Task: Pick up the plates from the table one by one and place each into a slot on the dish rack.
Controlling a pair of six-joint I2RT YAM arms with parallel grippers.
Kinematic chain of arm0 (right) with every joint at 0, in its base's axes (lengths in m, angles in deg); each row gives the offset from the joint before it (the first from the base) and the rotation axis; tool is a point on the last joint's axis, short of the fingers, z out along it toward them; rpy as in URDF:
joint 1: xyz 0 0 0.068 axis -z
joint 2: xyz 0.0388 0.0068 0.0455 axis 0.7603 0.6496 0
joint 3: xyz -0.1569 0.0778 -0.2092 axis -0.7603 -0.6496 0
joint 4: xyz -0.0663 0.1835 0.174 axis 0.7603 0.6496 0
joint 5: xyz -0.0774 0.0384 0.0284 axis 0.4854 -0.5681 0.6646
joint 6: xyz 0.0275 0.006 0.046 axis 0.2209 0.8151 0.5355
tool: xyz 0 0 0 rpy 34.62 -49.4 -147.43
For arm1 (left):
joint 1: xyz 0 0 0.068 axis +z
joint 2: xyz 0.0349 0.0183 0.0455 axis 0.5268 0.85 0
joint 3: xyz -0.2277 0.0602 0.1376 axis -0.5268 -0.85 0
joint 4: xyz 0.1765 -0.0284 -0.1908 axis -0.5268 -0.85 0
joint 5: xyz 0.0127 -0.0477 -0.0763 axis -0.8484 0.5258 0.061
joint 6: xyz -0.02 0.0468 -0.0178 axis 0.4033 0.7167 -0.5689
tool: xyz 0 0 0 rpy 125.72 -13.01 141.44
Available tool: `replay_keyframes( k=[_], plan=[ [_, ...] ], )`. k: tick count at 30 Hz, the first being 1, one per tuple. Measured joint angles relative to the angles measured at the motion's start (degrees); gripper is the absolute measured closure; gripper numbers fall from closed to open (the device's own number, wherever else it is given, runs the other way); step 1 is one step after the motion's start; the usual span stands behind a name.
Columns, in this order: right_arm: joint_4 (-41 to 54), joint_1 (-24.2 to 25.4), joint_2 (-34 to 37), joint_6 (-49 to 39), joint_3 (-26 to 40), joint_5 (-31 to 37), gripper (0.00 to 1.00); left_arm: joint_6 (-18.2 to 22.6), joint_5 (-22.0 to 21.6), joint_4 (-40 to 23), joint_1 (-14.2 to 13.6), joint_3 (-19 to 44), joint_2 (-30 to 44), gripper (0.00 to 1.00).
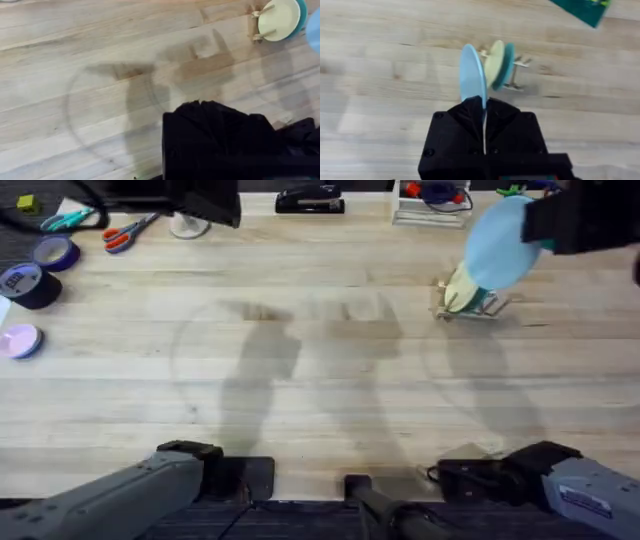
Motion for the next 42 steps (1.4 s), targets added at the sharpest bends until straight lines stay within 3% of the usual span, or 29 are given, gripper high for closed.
replay_keyframes(
  k=[9, 13, 16, 17, 20, 21, 32, 42],
  plan=[
    [4.74, 0.0, -3.81, 2.89, 0.0, 7.96, 0.973, 0.41, -2.5, -0.76, 0.0, 0.0, -6.75, 0.96],
    [7.78, 0.0, -3.99, 6.61, 0.0, 8.79, 0.973, 0.59, -2.73, -0.8, 0.0, 0.0, -9.55, 0.89],
    [10.35, 0.0, -3.99, 9.6, 0.0, 9.18, 0.973, 0.53, -2.94, -1.3, 0.0, 0.0, -10.97, 0.671],
    [11.14, 0.0, -3.99, 10.7, 0.0, 9.3, 0.973, 0.82, -3.02, -1.45, 0.0, 0.0, -11.23, 0.559],
    [12.82, 0.0, -3.98, 13.35, 0.0, 9.42, 0.973, 0.78, -3.25, -1.85, 0.0, 0.02, -11.68, 0.092],
    [13.17, 0.0, -3.98, 14.05, 0.0, 9.45, 0.973, 0.75, -3.36, -2.02, 0.0, 0.02, -11.7, 0.026],
    [14.3, 1.69, -3.99, 19.21, 0.0, 9.55, 0.973, 0.79, -3.58, -2.96, 0.0, 0.0, -11.72, 0.004],
    [14.35, 6.5, -3.99, 14.81, 0.0, 9.55, 0.973, 0.81, -3.58, -2.95, 0.0, 0.0, -11.72, 0.005]
  ],
)
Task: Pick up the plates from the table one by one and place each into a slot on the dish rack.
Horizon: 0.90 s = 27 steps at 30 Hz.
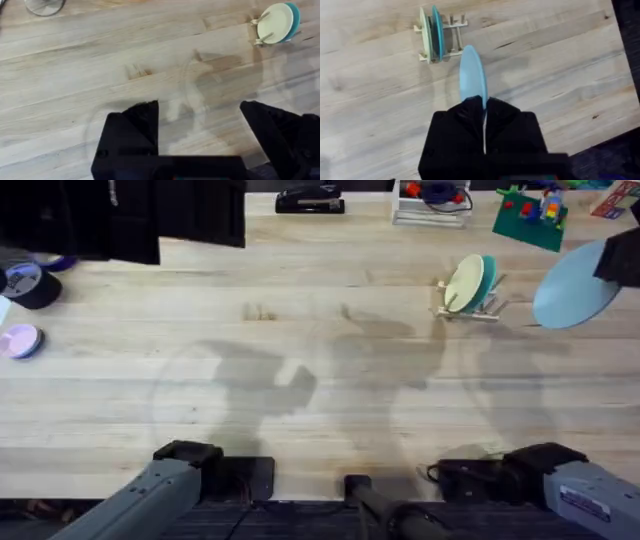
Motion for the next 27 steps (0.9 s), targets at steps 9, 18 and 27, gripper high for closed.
replay_keyframes(
  k=[9, 18, 27],
  plan=[
    [-1.96, 0.23, 1.13, -2.56, 0.0, 0.02, 0.973, 0.0, -0.02, 0.0, 0.0, 0.02, 0.0, 0.005],
    [-4.07, 0.23, 7.09, -4.33, 0.0, 0.02, 0.973, 0.0, -0.2, -0.02, 0.0, 0.02, 0.0, 0.005],
    [-5.24, 1.06, 9.32, -6.01, 0.0, 0.94, 0.973, 0.0, -0.21, -0.4, 0.0, 0.02, 0.0, 0.005]
  ],
)
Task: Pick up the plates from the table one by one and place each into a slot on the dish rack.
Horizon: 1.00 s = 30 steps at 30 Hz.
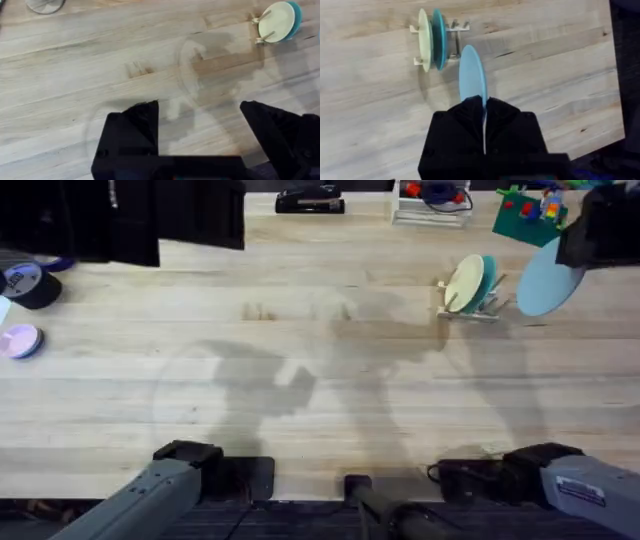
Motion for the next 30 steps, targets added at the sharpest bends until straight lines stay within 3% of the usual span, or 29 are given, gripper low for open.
replay_keyframes(
  k=[12, 30],
  plan=[
    [-4.48, 4.13, 0.23, -5.45, 0.0, 0.06, 0.973, 0.0, 0.0, -0.58, 0.0, 0.01, 0.0, 0.006],
    [-5.91, 4.46, 6.3, -8.67, 0.0, -2.67, 0.973, 0.0, 0.0, -0.65, 0.0, 0.01, 0.0, 0.005]
  ],
)
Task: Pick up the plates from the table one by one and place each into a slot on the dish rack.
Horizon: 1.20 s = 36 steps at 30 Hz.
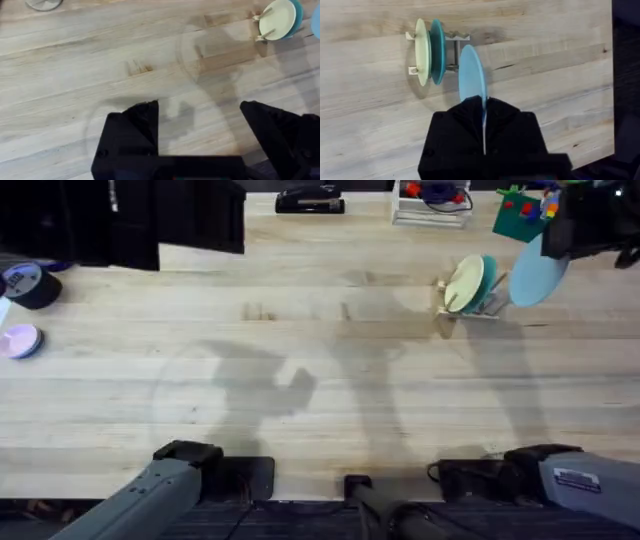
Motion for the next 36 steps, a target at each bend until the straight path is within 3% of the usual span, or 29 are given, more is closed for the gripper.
replay_keyframes(
  k=[36],
  plan=[
    [-4.15, 0.07, 8.0, -0.15, 0.0, -0.28, 0.973, 0.0, 0.0, -0.68, 0.0, -0.02, 0.0, 0.005]
  ],
)
